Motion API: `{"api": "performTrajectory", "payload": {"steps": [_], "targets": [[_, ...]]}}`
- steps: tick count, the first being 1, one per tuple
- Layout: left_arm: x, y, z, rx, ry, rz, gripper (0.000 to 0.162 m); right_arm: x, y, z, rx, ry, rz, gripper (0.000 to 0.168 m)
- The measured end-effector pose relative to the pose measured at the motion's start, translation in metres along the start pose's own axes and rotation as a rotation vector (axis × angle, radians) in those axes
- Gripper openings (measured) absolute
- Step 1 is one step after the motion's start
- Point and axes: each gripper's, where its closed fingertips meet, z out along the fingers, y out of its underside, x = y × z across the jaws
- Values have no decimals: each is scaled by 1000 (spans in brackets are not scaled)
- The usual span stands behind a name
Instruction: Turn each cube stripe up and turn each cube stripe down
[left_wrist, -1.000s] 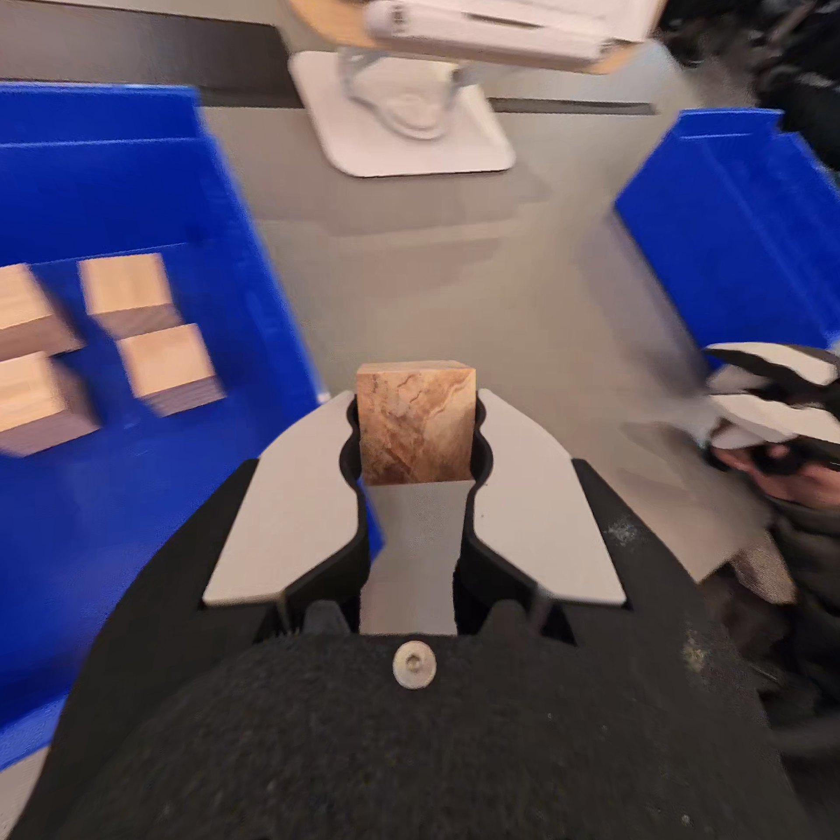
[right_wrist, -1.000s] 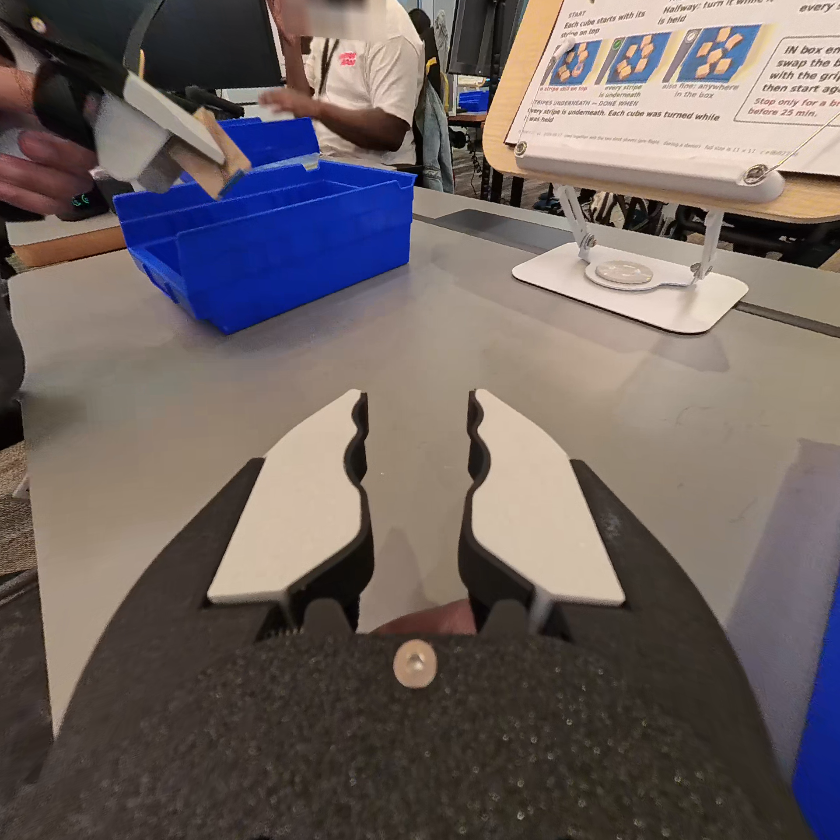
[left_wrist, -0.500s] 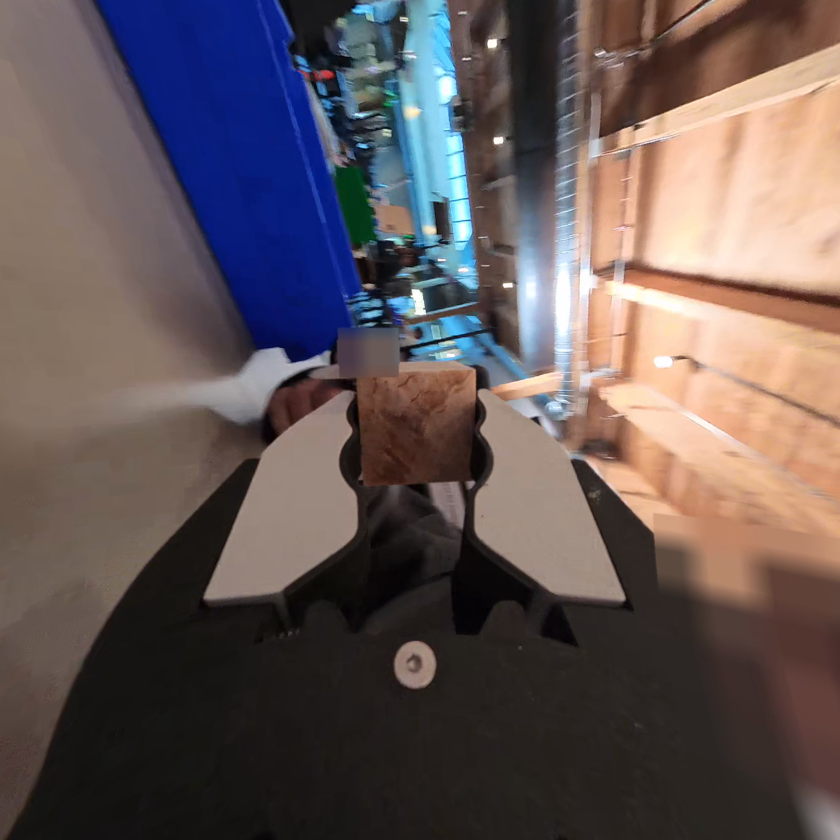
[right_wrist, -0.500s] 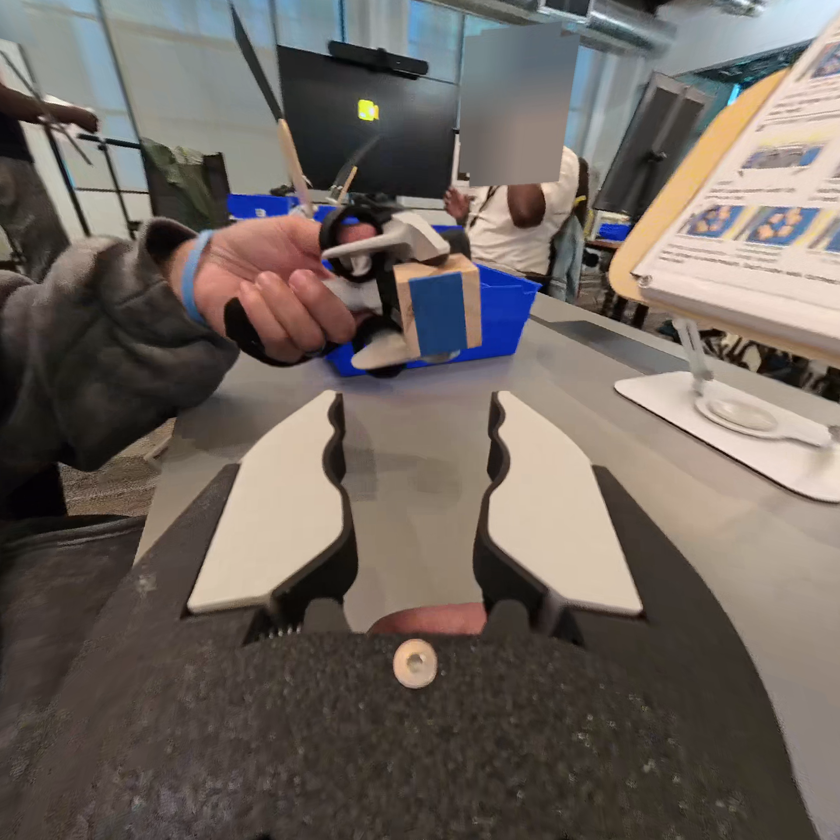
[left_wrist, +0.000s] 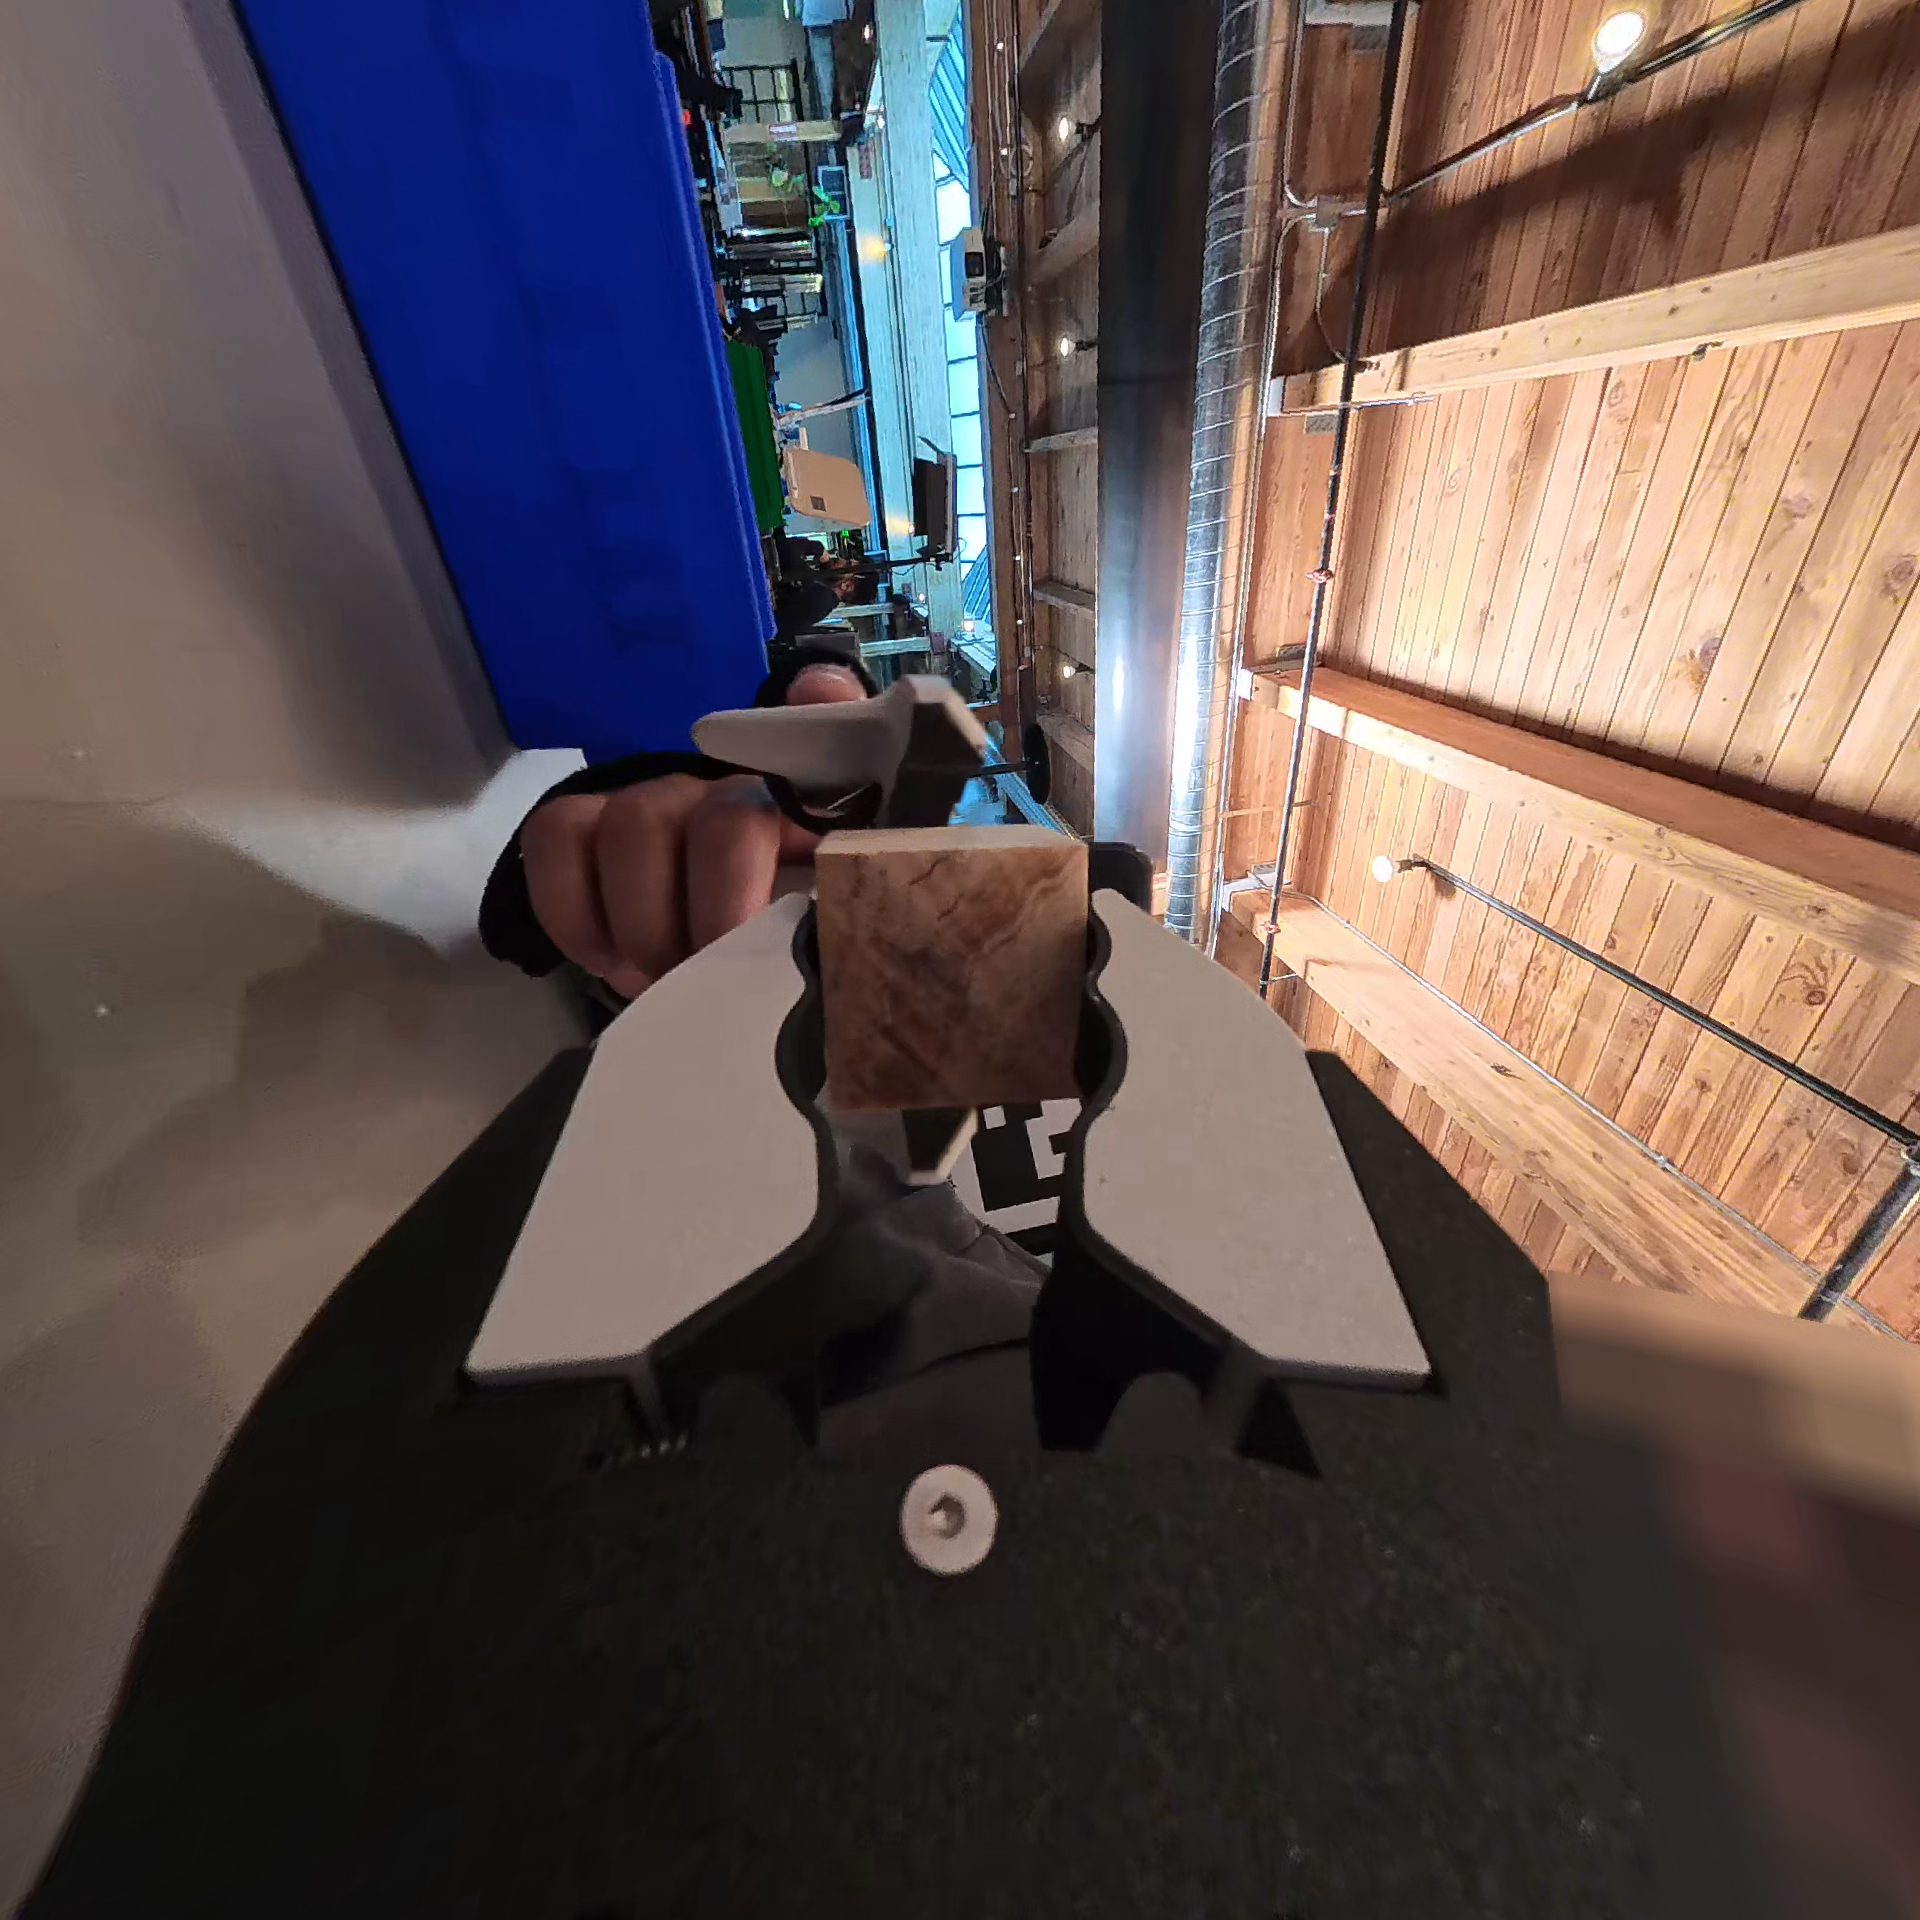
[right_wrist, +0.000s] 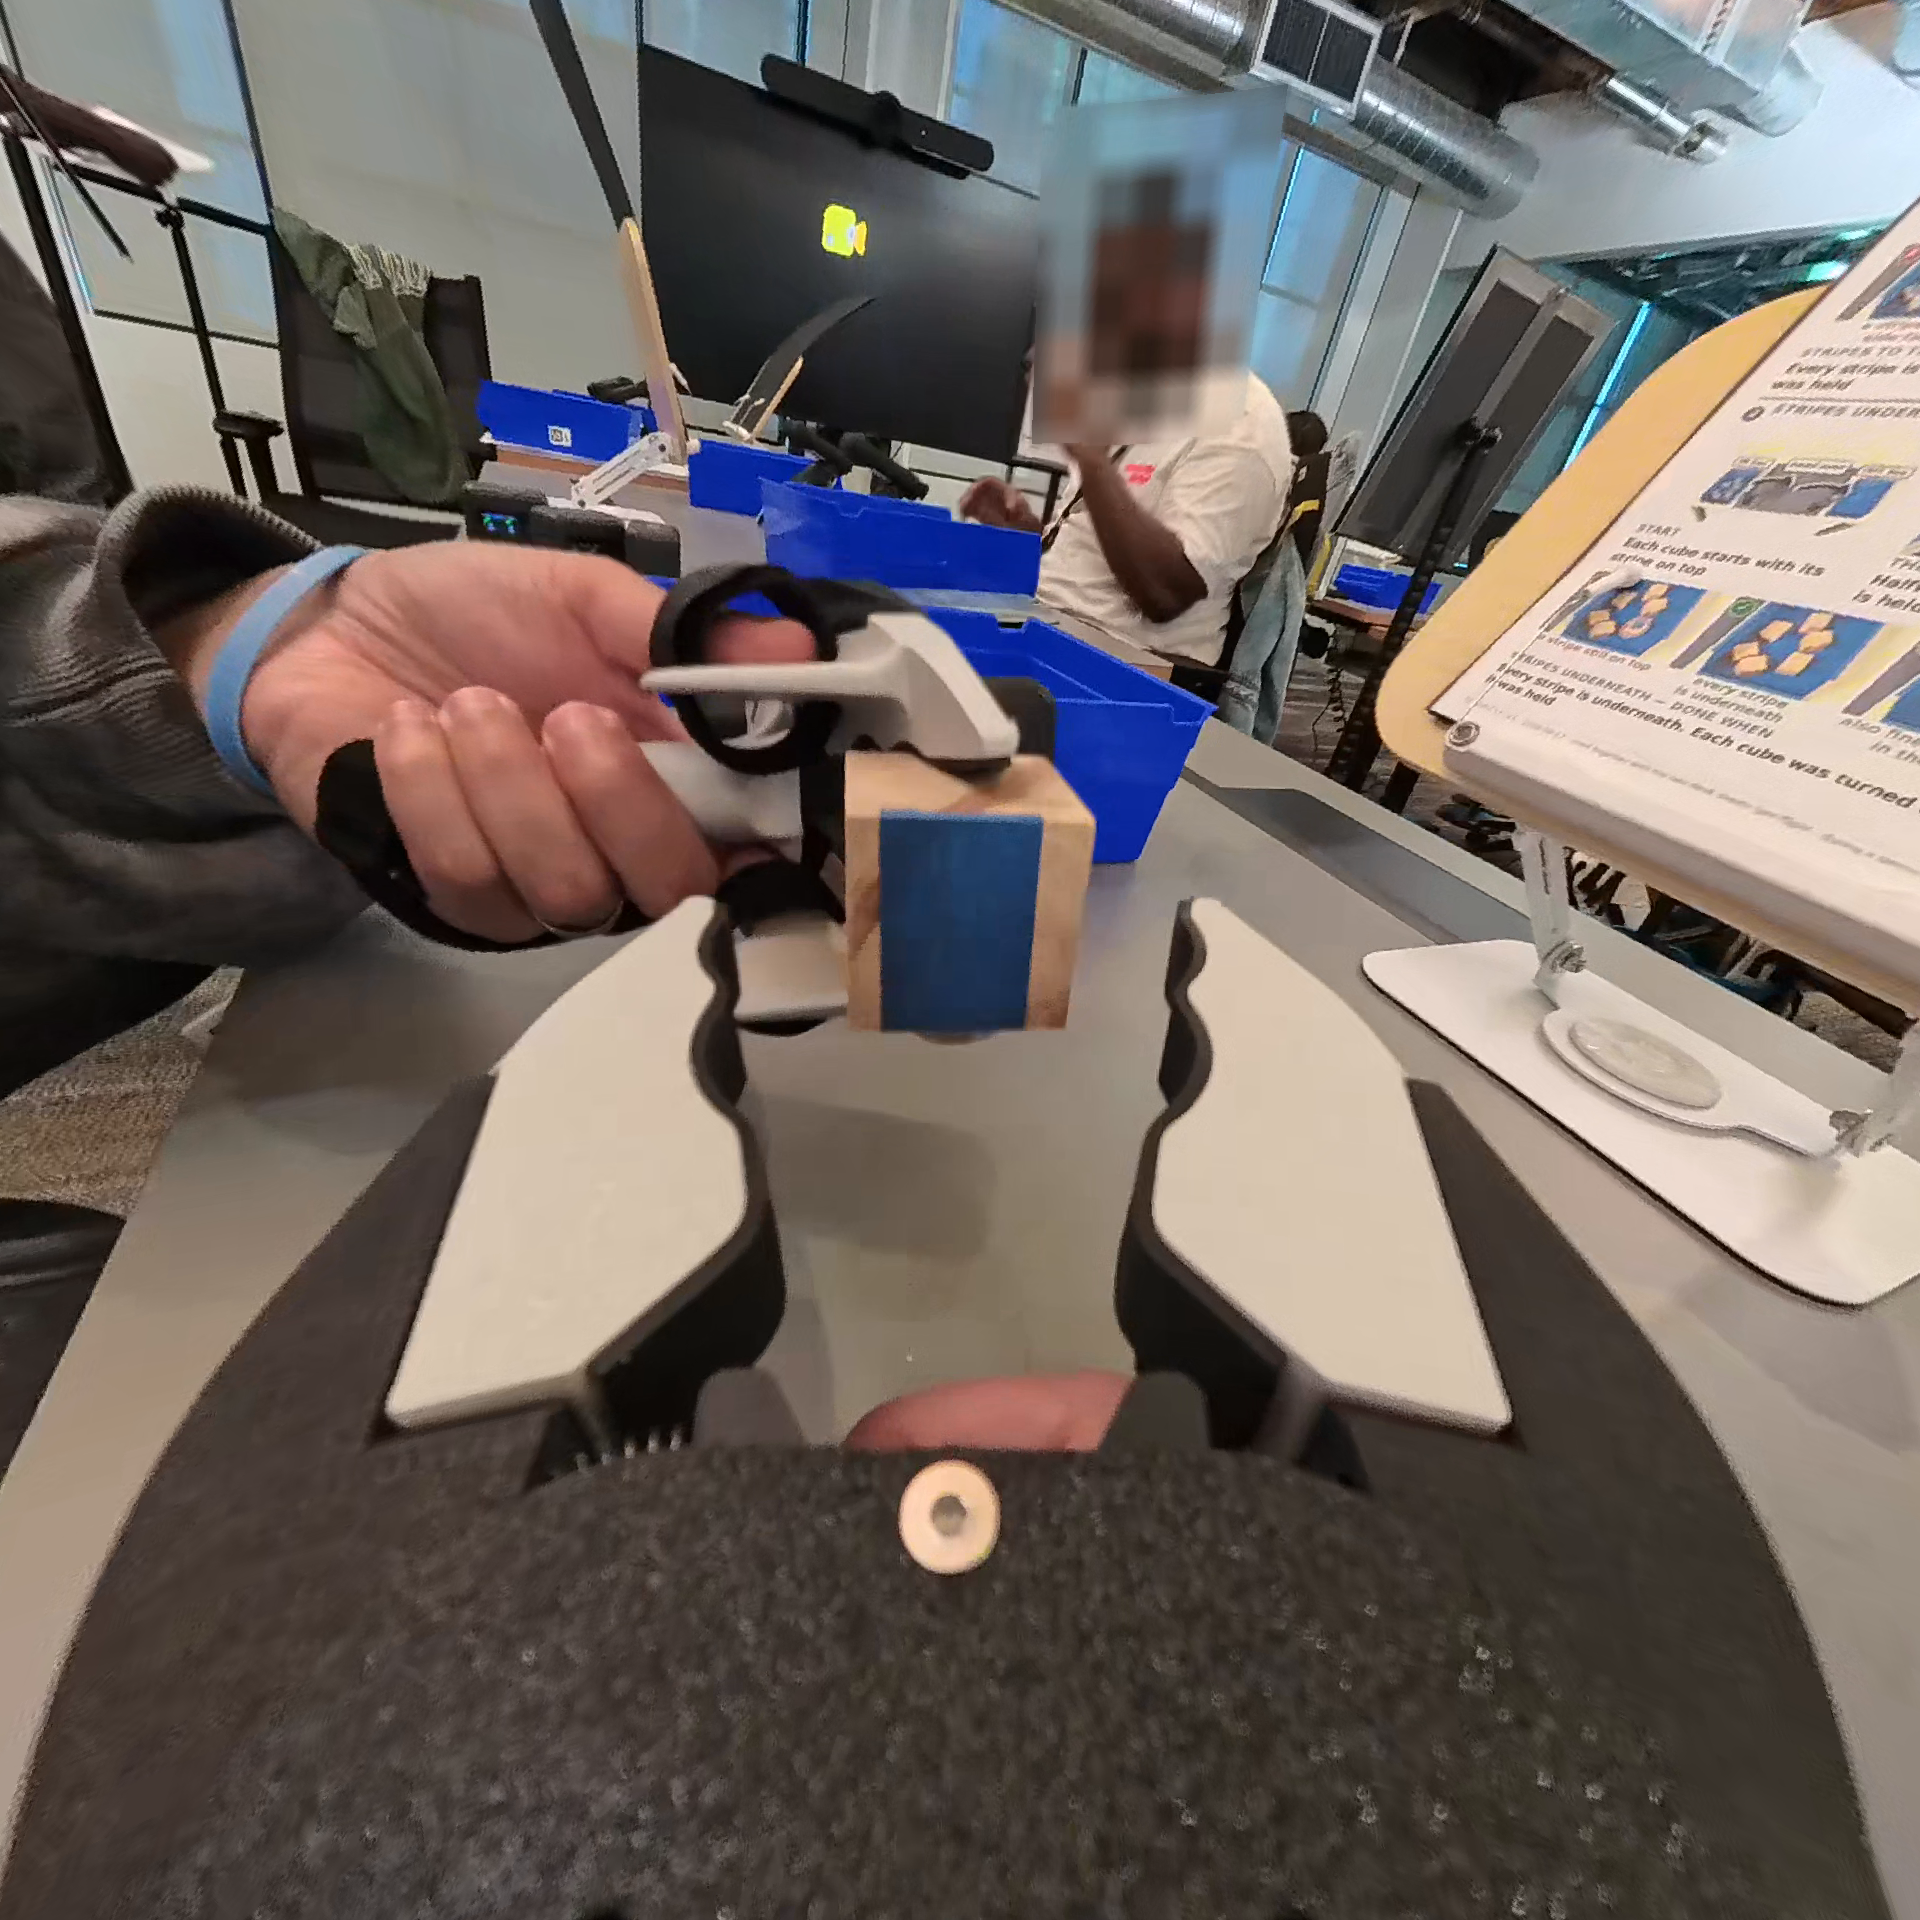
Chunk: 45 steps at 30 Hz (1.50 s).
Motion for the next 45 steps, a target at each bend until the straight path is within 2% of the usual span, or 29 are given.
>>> {"api": "performTrajectory", "payload": {"steps": [1,2,3,8,11,15,18,21,23,26,31,33,36,39,42,45], "targets": [[-2,1,1,-4,-4,-3,44,-1,0,1,-1,-6,4,76],[-3,3,2,-13,-7,-4,44,-3,2,1,-15,-16,3,65],[-5,5,4,-25,-13,-5,44,-3,3,-1,-25,-13,-8,44],[-4,15,8,-93,-59,83,45,-7,-1,-6,-32,-69,8,44],[-8,17,6,-117,-183,245,72,-10,-3,-7,-28,-61,-3,44],[12,9,-12,-28,-258,517,78,-8,-4,-12,-29,-20,-31,44],[5,8,-40,64,-451,765,79,-2,-5,-20,-28,30,-19,44],[-13,2,-85,258,-752,1038,77,7,-4,-29,-25,108,-2,44],[-26,2,-106,311,-922,1115,75,14,-5,-34,-26,161,19,44],[-26,8,-107,315,-953,1147,73,22,-6,-41,-19,224,78,44],[-19,8,-104,277,-1040,1314,67,30,-9,-47,-28,298,144,44],[-20,10,-103,261,-1042,1305,68,36,-21,-54,-33,339,158,44],[-20,16,-98,246,-986,1254,68,67,-49,-81,-91,475,118,44],[-21,17,-98,237,-988,1241,68,123,-74,-132,-165,671,198,44],[-27,17,-96,207,-996,1227,68,181,-65,-180,-351,816,340,44],[-35,20,-93,164,-1004,1208,68,231,-19,-221,-659,962,446,44]]}}
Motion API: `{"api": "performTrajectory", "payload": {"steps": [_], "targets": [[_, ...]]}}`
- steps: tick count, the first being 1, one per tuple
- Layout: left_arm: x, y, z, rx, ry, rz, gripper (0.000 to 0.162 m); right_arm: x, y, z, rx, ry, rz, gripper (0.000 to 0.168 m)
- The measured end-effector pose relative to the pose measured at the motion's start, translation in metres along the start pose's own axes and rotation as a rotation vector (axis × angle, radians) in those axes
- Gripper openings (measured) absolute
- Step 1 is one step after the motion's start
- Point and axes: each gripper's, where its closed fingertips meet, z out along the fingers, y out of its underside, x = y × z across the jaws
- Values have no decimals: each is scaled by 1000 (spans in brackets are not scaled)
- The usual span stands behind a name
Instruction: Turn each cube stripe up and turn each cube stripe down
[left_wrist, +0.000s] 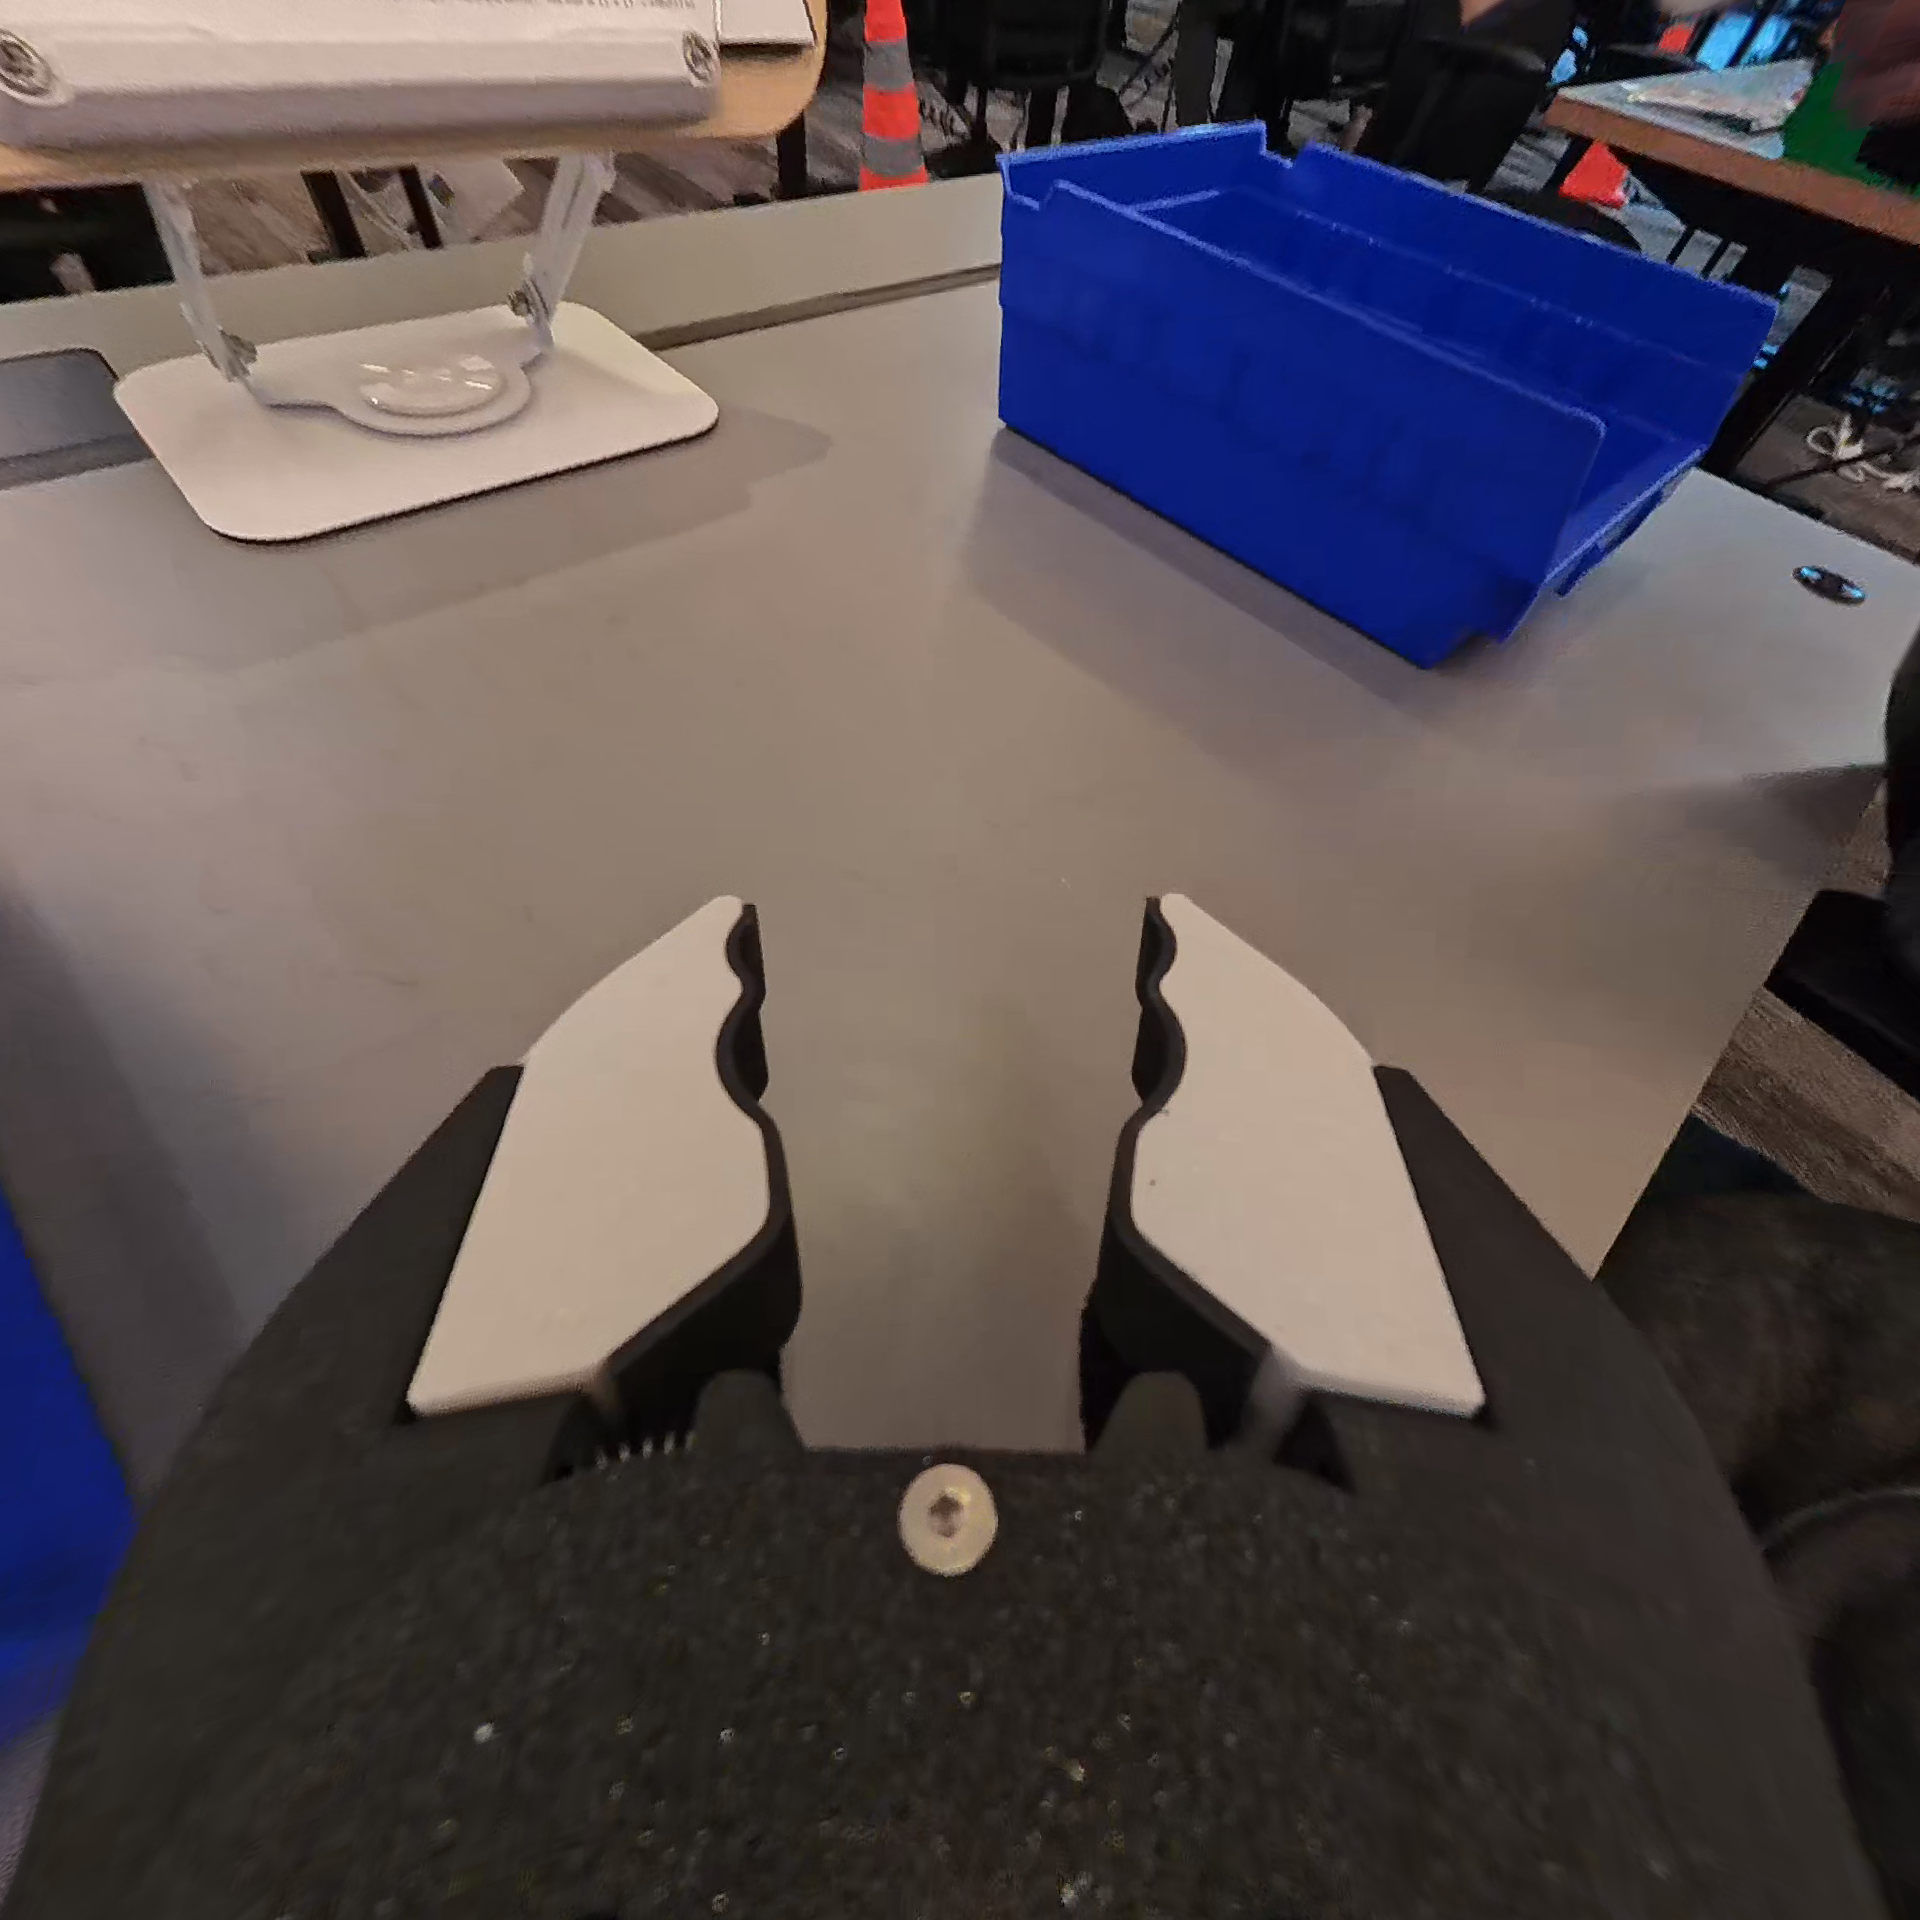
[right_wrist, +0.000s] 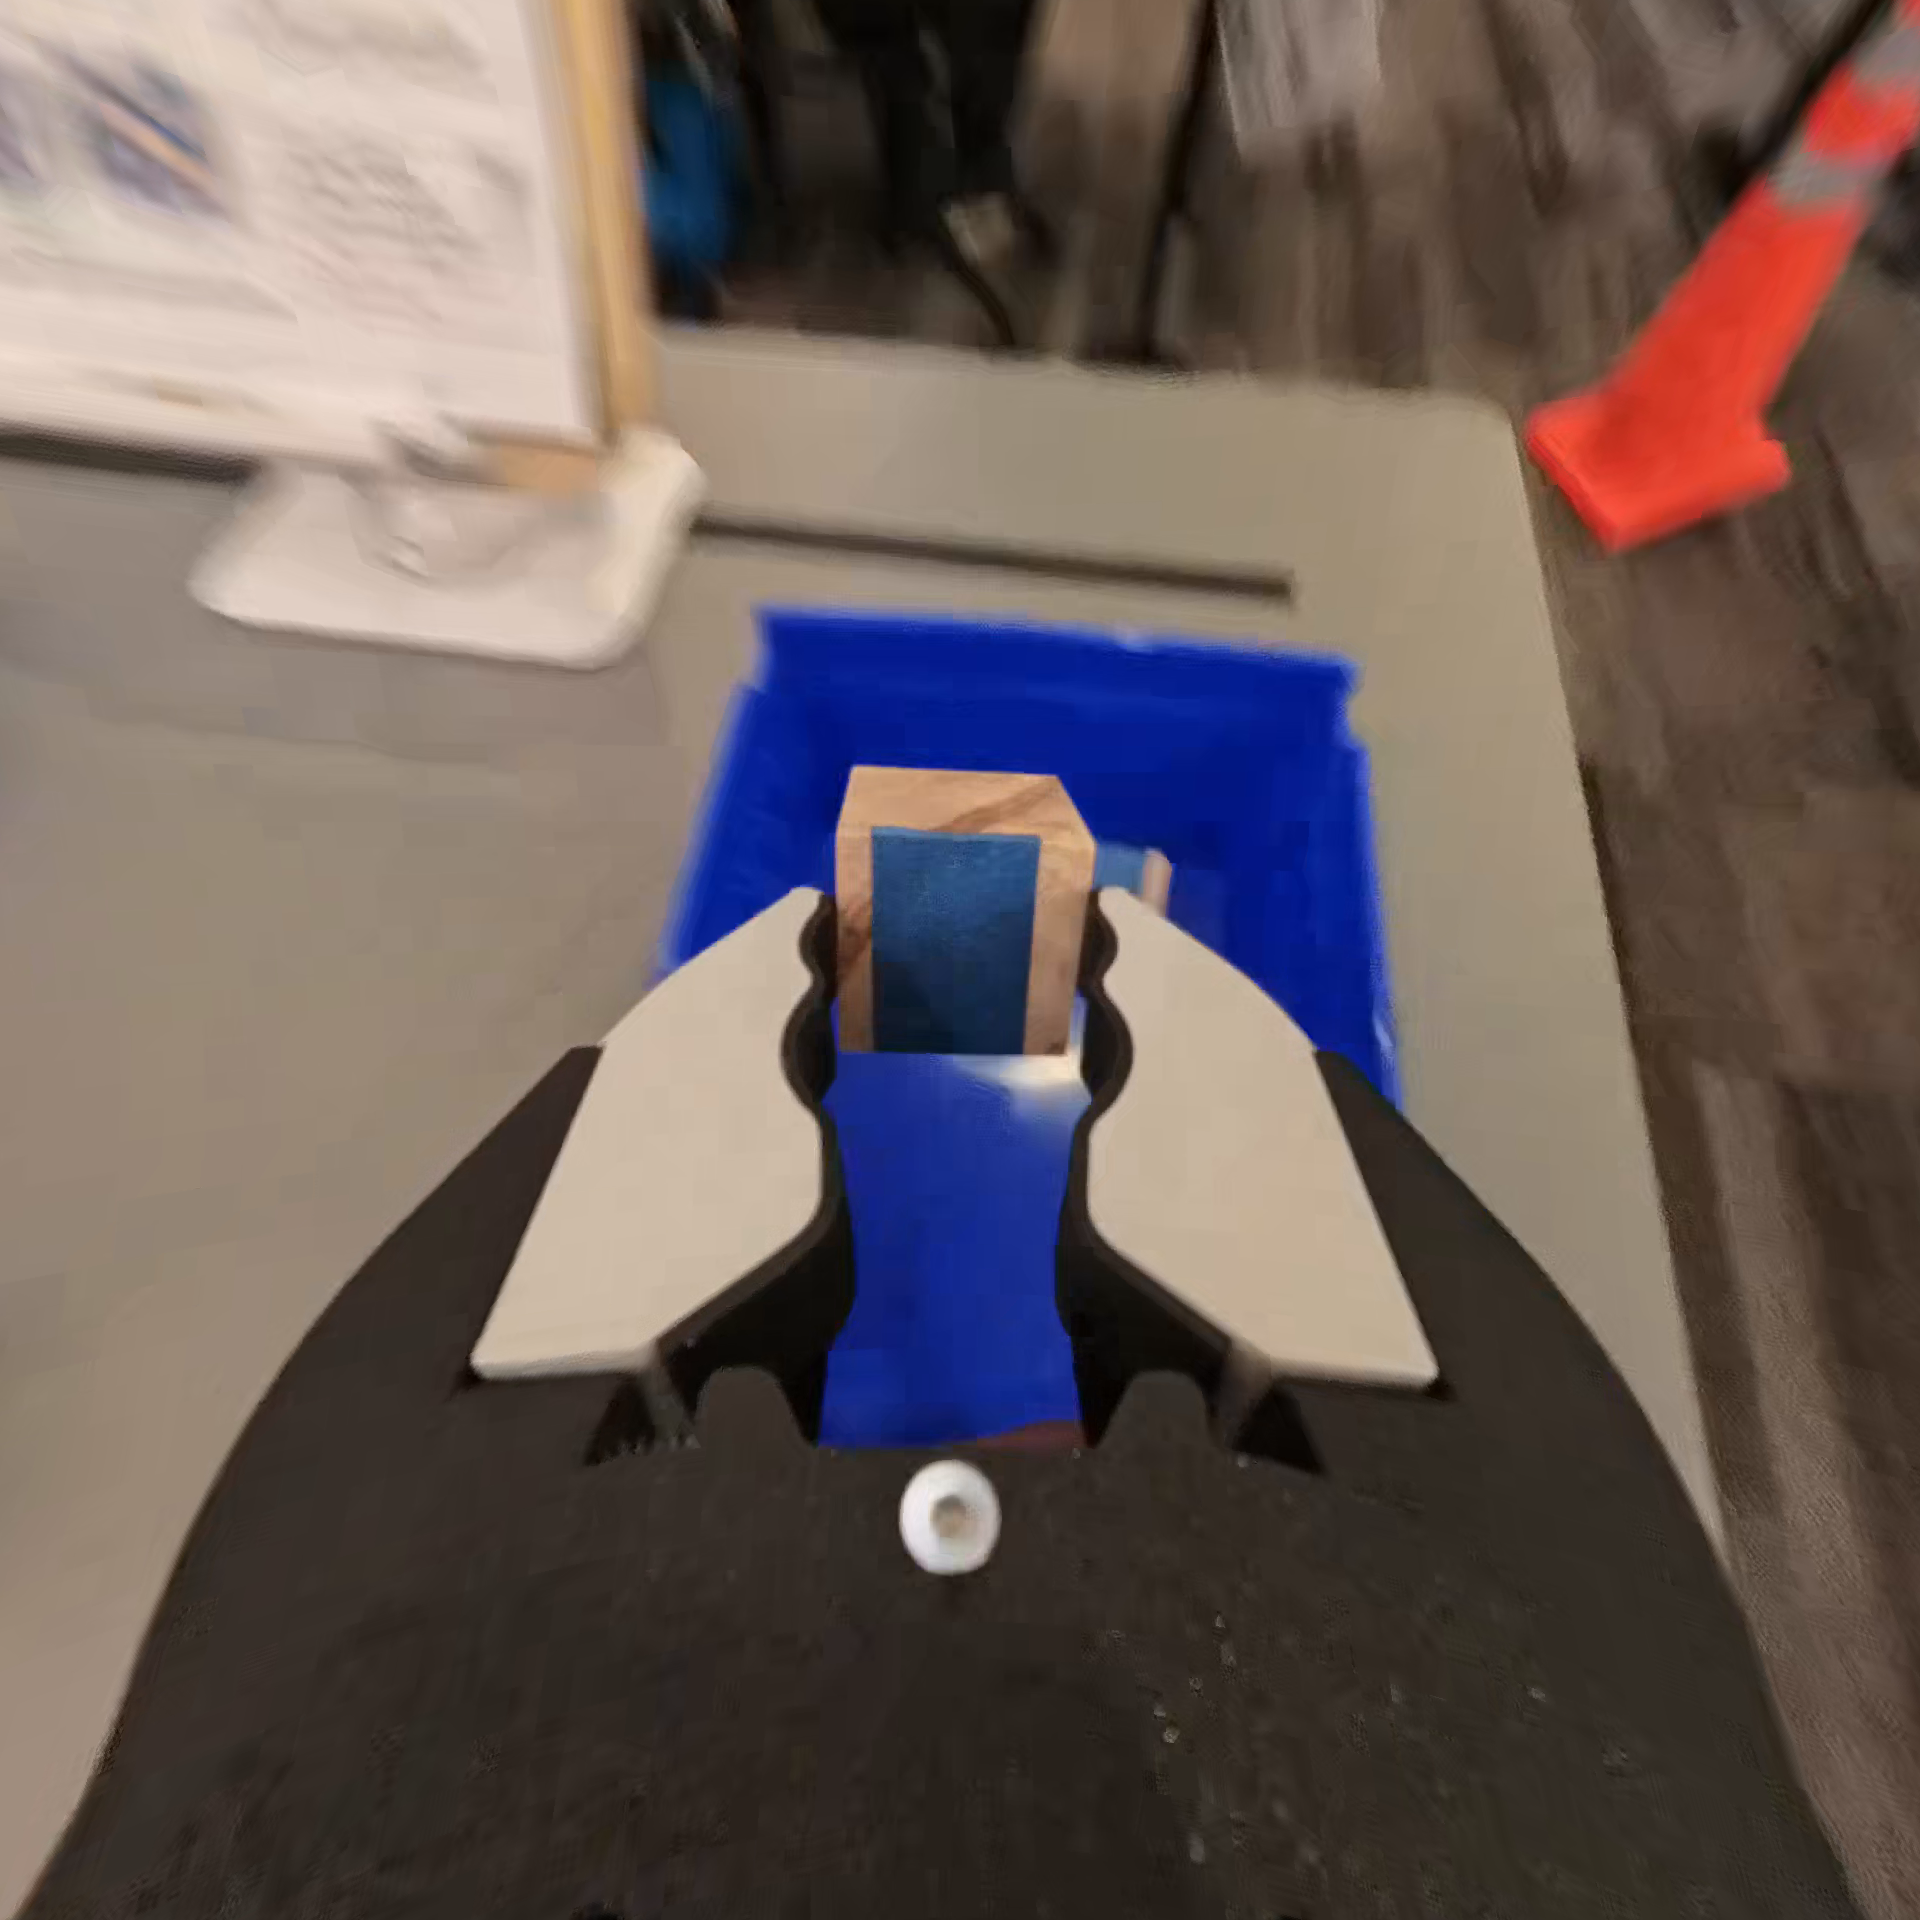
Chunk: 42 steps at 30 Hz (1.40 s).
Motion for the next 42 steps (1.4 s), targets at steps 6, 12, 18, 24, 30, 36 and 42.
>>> {"api": "performTrajectory", "payload": {"steps": [6,12,18,24,30,36,42], "targets": [[4,9,4,-39,3,17,69,48,71,71,-500,135,-21,45],[3,13,5,-62,11,16,69,54,105,89,-666,128,21,45],[2,14,5,-72,11,19,69,59,131,94,-753,122,41,45],[2,17,7,-86,8,22,69,62,129,100,-714,122,30,48],[-4,16,6,-76,-4,18,69,50,44,57,-330,149,-57,65],[-14,12,5,-51,-31,4,69,-115,-31,-48,497,-306,-146,55],[-26,14,4,-41,-84,-19,69,-230,64,-34,439,-549,-151,63]]}}
